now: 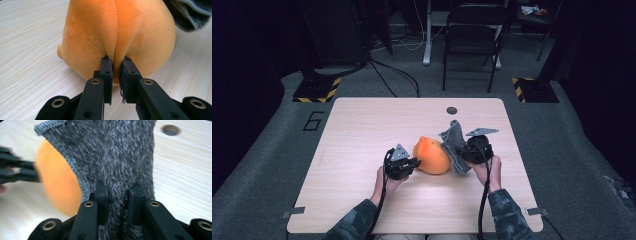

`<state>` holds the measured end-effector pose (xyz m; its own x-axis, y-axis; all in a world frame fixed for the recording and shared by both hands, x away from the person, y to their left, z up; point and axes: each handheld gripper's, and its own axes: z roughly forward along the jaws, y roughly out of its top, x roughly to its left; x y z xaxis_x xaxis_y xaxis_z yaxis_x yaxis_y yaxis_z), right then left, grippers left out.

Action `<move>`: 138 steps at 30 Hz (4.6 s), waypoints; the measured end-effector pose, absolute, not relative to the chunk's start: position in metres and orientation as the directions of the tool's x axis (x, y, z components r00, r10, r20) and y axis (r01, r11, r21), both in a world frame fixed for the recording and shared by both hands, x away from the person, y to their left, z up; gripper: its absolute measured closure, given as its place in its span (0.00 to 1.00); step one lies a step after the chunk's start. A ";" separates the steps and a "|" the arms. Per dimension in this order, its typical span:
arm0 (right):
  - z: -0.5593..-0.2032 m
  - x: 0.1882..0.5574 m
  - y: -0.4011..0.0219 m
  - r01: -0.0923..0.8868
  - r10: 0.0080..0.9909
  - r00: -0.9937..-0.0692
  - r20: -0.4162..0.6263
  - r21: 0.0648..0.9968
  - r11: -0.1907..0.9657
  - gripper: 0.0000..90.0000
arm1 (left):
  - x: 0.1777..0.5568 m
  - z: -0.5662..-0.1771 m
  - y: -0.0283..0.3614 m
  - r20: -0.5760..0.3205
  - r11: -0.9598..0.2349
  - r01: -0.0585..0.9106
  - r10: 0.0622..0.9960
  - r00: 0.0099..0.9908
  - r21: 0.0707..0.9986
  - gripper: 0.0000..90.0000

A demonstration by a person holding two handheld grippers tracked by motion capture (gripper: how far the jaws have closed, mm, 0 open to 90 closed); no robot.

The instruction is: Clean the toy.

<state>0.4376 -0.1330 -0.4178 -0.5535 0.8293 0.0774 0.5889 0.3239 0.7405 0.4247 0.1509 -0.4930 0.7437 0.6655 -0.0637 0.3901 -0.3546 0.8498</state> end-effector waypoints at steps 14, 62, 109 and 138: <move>-0.442 0.438 -0.103 0.575 0.820 -0.573 -0.005 0.710 0.407 0.82 | 0.424 -0.490 0.151 0.017 -0.433 0.352 0.649 0.761 0.830 0.54; -0.425 0.428 -0.085 0.510 0.782 -0.622 -0.043 0.735 0.447 0.79 | 0.419 -0.489 0.147 -0.065 -0.362 0.381 0.648 0.759 0.851 0.89; -0.397 0.418 -0.090 0.450 0.761 -0.649 0.018 0.815 0.364 0.81 | 0.416 -0.489 0.144 -0.006 -0.399 0.347 0.649 0.761 0.849 0.88; -0.456 0.449 -0.119 0.634 0.836 -0.548 0.026 0.664 0.396 0.79 | 0.416 -0.490 0.143 -0.005 -0.403 0.341 0.640 0.769 0.849 0.88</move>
